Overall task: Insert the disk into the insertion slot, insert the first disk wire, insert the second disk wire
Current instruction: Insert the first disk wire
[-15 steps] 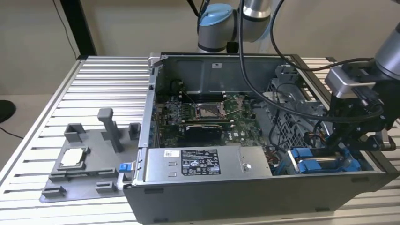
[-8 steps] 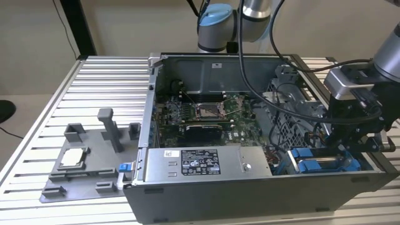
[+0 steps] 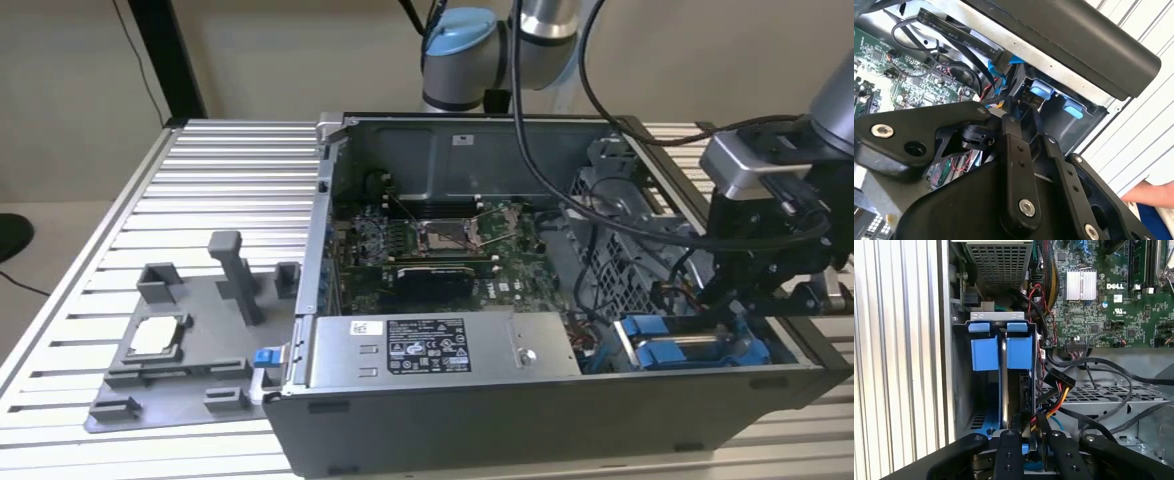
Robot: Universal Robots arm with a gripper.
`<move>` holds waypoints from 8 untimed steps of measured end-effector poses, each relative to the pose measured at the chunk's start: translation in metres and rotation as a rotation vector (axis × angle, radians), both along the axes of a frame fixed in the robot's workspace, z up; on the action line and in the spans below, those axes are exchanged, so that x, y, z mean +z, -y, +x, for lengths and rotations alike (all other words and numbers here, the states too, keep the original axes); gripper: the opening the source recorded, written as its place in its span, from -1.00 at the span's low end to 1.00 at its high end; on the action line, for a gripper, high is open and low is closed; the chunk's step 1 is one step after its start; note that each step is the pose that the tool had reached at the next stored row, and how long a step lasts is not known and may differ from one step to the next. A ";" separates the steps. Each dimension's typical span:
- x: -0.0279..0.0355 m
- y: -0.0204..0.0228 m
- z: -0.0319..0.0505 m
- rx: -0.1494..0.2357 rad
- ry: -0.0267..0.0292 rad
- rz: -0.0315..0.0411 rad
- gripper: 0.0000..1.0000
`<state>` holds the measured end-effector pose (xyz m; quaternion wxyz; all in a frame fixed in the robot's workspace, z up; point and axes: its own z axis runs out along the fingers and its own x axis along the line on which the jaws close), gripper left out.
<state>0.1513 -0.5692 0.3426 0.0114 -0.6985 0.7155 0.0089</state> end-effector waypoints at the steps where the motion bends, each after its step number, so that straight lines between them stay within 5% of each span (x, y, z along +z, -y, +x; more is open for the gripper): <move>1: 0.0016 -0.0006 0.0000 0.000 0.0000 -0.0001 -1.00; 8: 0.0182 -0.0036 0.0000 0.000 -0.0004 0.0000 -1.00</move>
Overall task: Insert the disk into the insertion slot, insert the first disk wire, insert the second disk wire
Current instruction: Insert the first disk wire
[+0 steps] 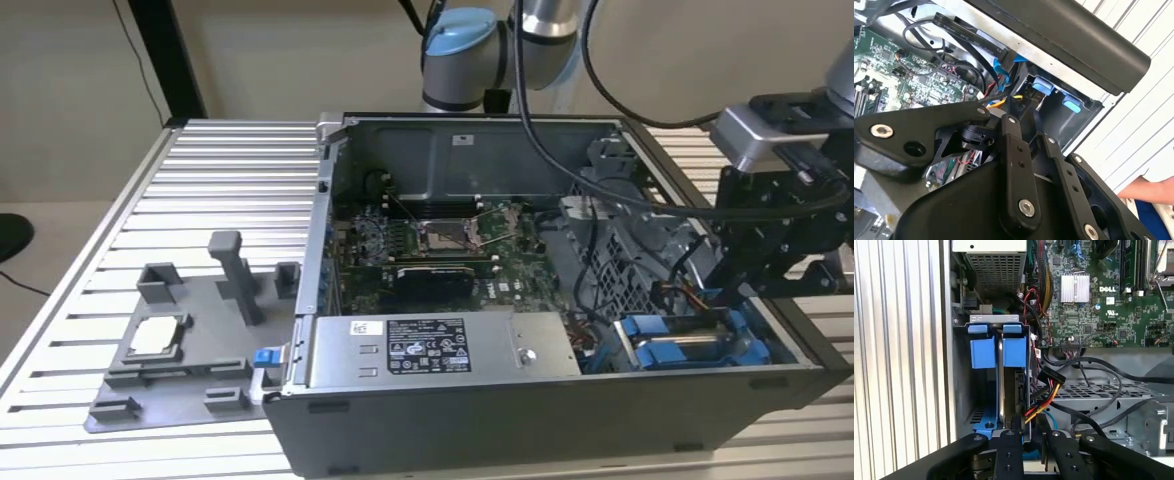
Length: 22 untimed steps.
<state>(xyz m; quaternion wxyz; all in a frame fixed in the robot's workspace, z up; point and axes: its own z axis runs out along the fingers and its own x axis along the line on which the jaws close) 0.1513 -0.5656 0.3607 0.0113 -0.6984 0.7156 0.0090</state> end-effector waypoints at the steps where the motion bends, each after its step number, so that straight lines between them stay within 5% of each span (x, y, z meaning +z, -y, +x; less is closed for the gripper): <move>1: 0.0034 -0.0002 0.0000 0.000 -0.0003 0.0000 -1.00; 3: 0.0093 -0.0005 0.0000 0.000 -0.0008 -0.0003 -1.00; 7: 0.0093 -0.0012 0.0016 0.000 -0.0010 0.0002 -1.00; 16: 0.0088 -0.0050 0.0347 0.000 -0.0019 0.0006 -1.00; 19: 0.0077 -0.0052 0.0407 0.000 -0.0136 0.0051 -1.00; 22: 0.0071 -0.0058 0.0419 0.000 -0.0372 0.0068 -1.00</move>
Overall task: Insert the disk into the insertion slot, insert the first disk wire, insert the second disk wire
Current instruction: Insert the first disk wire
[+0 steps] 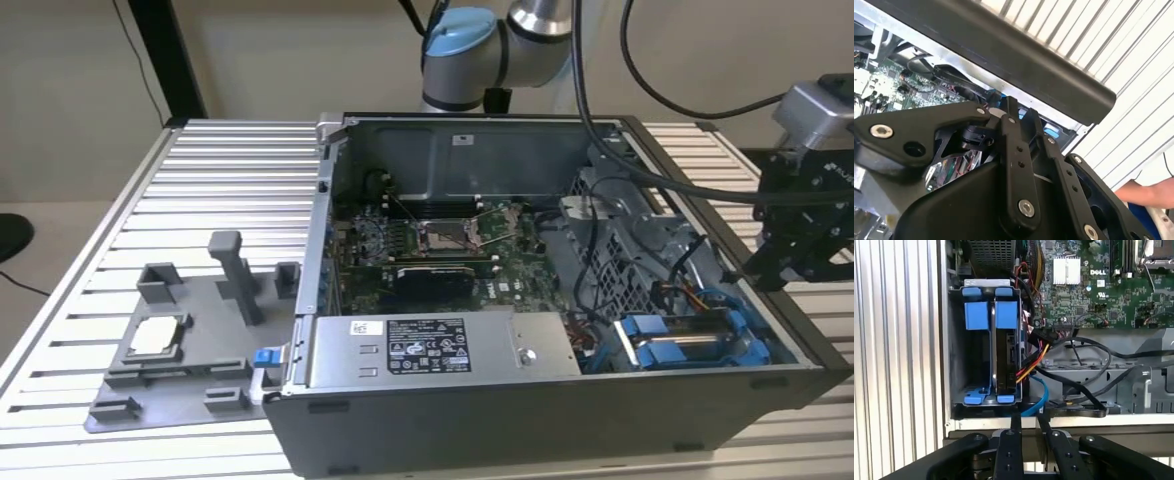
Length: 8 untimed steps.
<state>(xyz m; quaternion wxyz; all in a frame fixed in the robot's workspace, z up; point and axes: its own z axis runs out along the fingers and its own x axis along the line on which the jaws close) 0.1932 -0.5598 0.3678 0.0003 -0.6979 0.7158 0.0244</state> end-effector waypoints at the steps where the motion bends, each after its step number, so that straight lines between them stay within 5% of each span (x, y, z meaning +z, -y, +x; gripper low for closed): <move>1: -0.0004 -0.0002 0.0003 0.000 -0.0074 0.0001 -1.00; 8: -0.0013 -0.0070 0.0007 -0.004 -0.0115 0.0074 -1.00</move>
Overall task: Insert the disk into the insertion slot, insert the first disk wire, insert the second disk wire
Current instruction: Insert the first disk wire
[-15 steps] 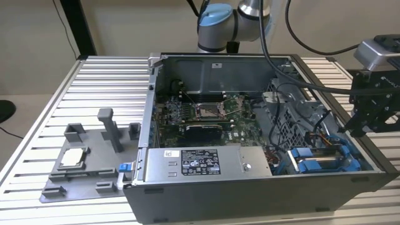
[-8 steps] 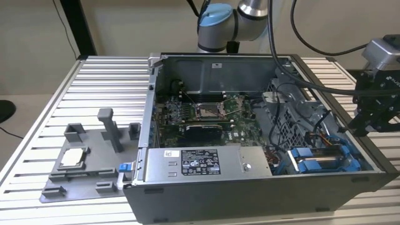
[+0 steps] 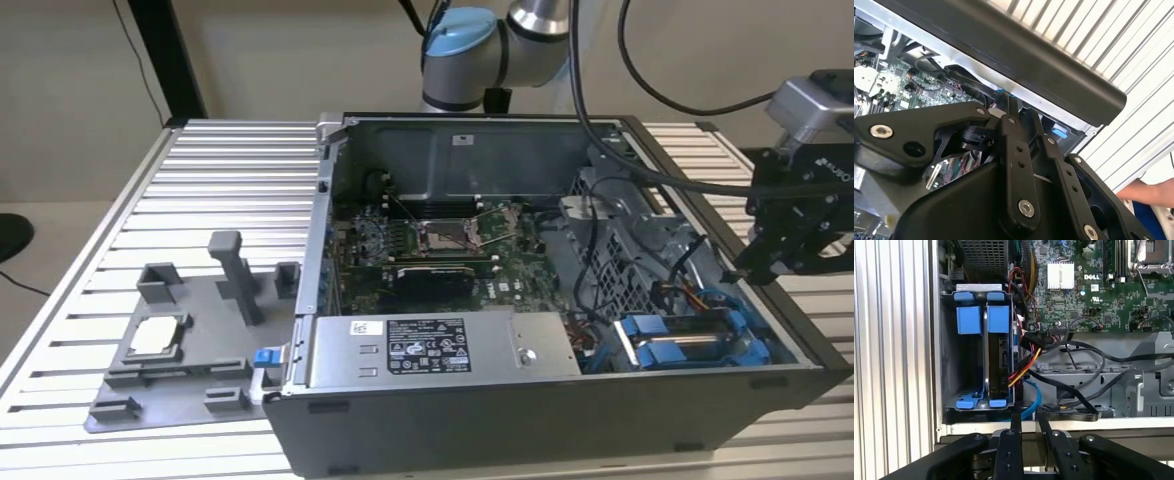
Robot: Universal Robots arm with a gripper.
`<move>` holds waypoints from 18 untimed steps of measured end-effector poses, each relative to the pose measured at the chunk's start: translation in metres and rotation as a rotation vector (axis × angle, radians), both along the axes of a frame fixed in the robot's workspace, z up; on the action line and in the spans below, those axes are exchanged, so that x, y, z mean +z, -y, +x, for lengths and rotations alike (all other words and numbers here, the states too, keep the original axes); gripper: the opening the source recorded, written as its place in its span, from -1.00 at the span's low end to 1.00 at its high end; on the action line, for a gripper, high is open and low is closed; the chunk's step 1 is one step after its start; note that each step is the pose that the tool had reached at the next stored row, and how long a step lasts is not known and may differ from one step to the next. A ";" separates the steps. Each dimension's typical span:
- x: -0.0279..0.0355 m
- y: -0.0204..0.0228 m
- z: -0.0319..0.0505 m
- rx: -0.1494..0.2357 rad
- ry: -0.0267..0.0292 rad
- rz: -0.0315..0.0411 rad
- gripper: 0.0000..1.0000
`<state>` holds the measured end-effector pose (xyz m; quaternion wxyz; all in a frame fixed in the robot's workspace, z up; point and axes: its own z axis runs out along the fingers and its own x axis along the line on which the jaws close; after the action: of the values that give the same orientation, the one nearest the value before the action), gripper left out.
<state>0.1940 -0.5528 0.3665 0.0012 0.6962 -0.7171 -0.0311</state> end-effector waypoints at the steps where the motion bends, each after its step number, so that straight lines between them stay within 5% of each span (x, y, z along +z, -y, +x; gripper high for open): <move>1: -0.0005 -0.0002 0.0002 -0.001 0.0000 0.0004 -1.00; 12: -0.0020 -0.0027 0.0009 -0.002 0.0001 0.0019 -1.00; 13: -0.0019 -0.0027 0.0009 -0.002 0.0001 0.0018 1.00; 18: -0.0045 -0.0038 0.0009 -0.002 0.0001 0.0021 1.00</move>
<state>0.1949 -0.5490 0.3620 0.0004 0.6957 -0.7176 -0.0318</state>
